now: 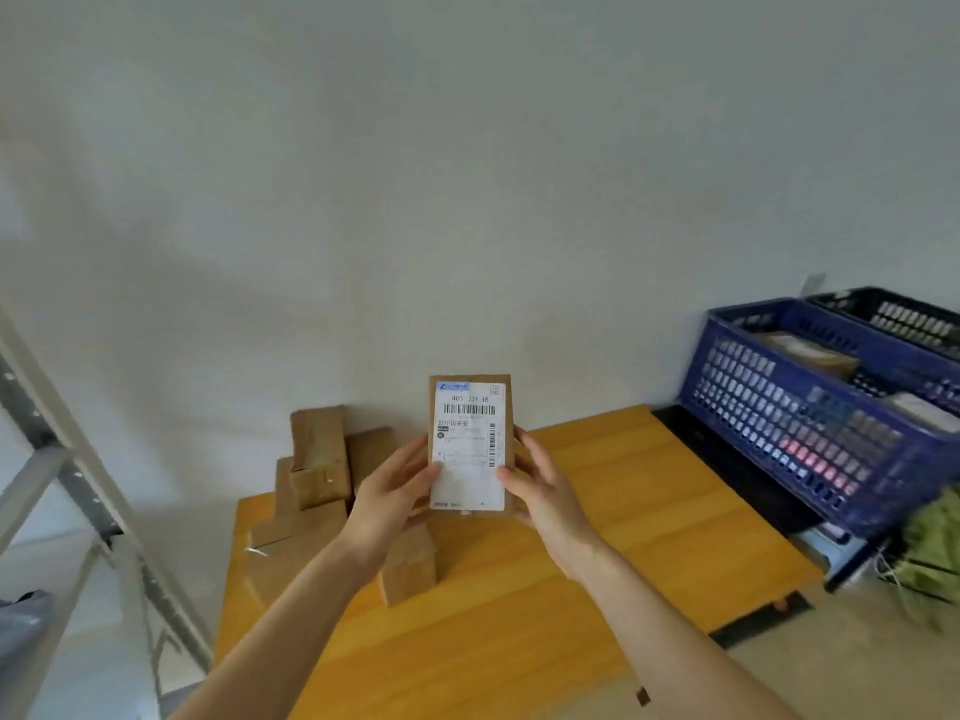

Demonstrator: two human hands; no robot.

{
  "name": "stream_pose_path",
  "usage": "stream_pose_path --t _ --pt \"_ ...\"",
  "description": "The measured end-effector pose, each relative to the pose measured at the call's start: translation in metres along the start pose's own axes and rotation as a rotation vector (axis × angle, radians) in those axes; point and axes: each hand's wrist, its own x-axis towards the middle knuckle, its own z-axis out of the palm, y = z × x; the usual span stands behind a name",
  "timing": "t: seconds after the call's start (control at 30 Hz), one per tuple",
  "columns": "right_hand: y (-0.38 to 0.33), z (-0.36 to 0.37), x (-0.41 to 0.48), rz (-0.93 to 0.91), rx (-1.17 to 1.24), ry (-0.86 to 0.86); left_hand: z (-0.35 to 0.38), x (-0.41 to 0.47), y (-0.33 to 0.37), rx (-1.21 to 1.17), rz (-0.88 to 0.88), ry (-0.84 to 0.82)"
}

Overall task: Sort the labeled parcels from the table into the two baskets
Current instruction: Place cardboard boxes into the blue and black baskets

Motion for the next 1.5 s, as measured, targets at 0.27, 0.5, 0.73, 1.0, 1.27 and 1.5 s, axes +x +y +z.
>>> stream_pose_path --t 0.27,0.5,0.73,1.0,1.27,1.5 --pt "-0.004 -0.085 -0.057 0.003 -0.067 0.21 0.095 0.003 -0.01 0.009 -0.07 -0.175" --pt "-0.009 -0.173 -0.113 0.017 -0.052 0.334 0.196 -0.016 -0.011 0.08 -0.071 -0.294" --pt "-0.016 -0.285 -0.181 0.023 -0.052 0.396 0.322 -0.052 -0.018 0.114 -0.053 -0.315" --pt "-0.02 -0.405 -0.238 0.066 -0.02 0.405 0.457 -0.078 -0.022 0.103 -0.075 -0.275" --pt "-0.024 -0.499 -0.263 0.075 0.015 0.42 0.562 -0.069 -0.028 0.159 -0.091 -0.318" --pt "-0.023 -0.579 -0.241 0.038 0.055 0.505 0.647 -0.015 -0.036 0.215 -0.123 -0.387"
